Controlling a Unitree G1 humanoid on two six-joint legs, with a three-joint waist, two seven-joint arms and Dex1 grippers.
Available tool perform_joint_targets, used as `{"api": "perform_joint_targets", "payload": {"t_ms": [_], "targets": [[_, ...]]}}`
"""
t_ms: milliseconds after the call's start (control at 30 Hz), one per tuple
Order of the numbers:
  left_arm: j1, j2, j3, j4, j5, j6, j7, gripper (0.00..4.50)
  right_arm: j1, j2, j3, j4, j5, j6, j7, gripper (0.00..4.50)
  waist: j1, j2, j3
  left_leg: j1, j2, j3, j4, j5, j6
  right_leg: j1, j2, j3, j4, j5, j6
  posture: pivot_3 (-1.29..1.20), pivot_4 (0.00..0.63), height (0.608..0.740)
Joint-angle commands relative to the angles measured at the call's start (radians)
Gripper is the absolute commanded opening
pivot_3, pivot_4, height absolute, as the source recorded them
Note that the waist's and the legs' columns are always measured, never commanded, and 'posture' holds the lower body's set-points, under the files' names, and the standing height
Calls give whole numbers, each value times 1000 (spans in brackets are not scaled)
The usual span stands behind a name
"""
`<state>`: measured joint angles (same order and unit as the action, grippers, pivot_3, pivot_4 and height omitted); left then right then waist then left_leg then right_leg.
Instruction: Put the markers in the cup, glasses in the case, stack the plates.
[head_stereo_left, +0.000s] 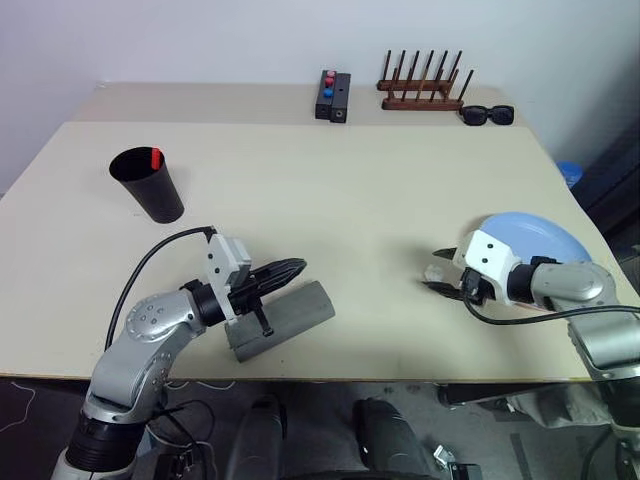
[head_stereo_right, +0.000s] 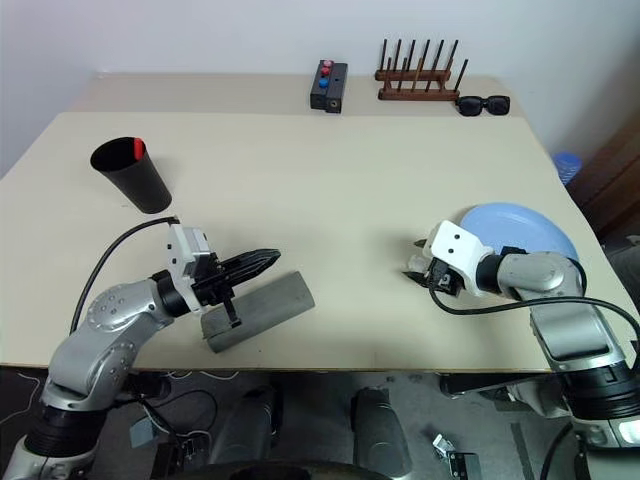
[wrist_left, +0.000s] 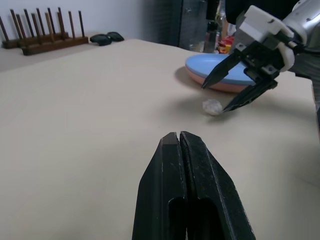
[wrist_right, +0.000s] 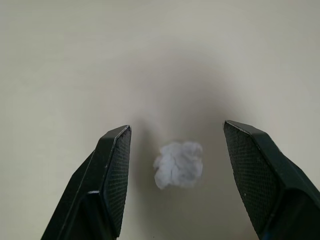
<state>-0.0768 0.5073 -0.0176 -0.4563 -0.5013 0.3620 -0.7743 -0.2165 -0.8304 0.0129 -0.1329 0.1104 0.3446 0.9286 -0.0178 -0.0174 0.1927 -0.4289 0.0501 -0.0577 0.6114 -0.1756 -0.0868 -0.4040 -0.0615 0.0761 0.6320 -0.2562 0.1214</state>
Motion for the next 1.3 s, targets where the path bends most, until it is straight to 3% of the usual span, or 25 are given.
{"api": "perform_joint_targets", "payload": {"t_ms": [33, 133, 200, 500, 700, 833, 967, 1133, 1300], "targets": [[16, -1, -1, -52, -1, -23, 1, 0, -11, -2, 0, 19, -17, 2, -19, 2422, -1, 0, 0, 0, 0, 0, 0, 0, 0, 0, 0, 0, 0, 0, 0, 0, 150, 740], [23, -3, -2, -57, 2, -24, 6, 0, -17, -11, 0, 21, -15, 15, -17, 1195, 0, 0, 0, 0, 0, 0, 0, 0, 0, 0, 0, 0, 0, 0, 0, 0, 150, 740], [27, -3, -7, -60, 6, -26, 7, 0, -20, -16, -5, 10, -9, 26, -12, 41, 0, 0, 0, 0, 0, 0, 0, 0, 0, 0, 0, 0, 0, 0, 0, 0, 150, 740], [31, 10, 8, -22, 13, -47, -12, 0, -57, -114, -109, -10, 0, 20, -14, 13, 0, 0, 0, 0, 0, 0, 0, 0, 0, 0, 0, 0, -1, 0, 0, 0, 150, 740], [51, 18, 37, -1, 7, -57, -24, 0, -63, -224, -168, 189, -68, -33, -53, 13, 1, 0, 0, 0, 0, 1, 0, -1, 0, 0, -1, 0, -2, 0, 0, 0, 150, 740], [55, 17, 34, 2, 13, -61, -19, 0, -56, -225, -161, 278, -87, -67, -70, 1344, -3, 1, 0, 0, 0, 2, 0, -1, 1, -1, -1, 1, -2, 0, 0, 0, 150, 740], [62, 18, 52, 0, 17, -63, 2, 0, -76, -200, -147, 285, -114, -116, -114, 3341, -9, 1, 1, 0, 0, 2, -1, -1, 1, -1, -1, 1, -2, 0, 0, 0, 150, 740], [78, 12, 125, 18, 25, -63, 75, 0, -126, -112, -120, 237, -65, -109, -99, 3341, -26, 1, 0, 0, 0, 2, -1, -1, 1, -1, -1, 1, -2, 0, 0, 0, 150, 740], [75, -49, 290, 77, 127, -75, 339, 0, -223, 70, -98, 212, 53, -77, -82, 3341, -30, 1, 1, 0, 0, 2, -2, -1, 1, -1, 0, 1, -1, 0, 0, 0, 150, 740]]}}
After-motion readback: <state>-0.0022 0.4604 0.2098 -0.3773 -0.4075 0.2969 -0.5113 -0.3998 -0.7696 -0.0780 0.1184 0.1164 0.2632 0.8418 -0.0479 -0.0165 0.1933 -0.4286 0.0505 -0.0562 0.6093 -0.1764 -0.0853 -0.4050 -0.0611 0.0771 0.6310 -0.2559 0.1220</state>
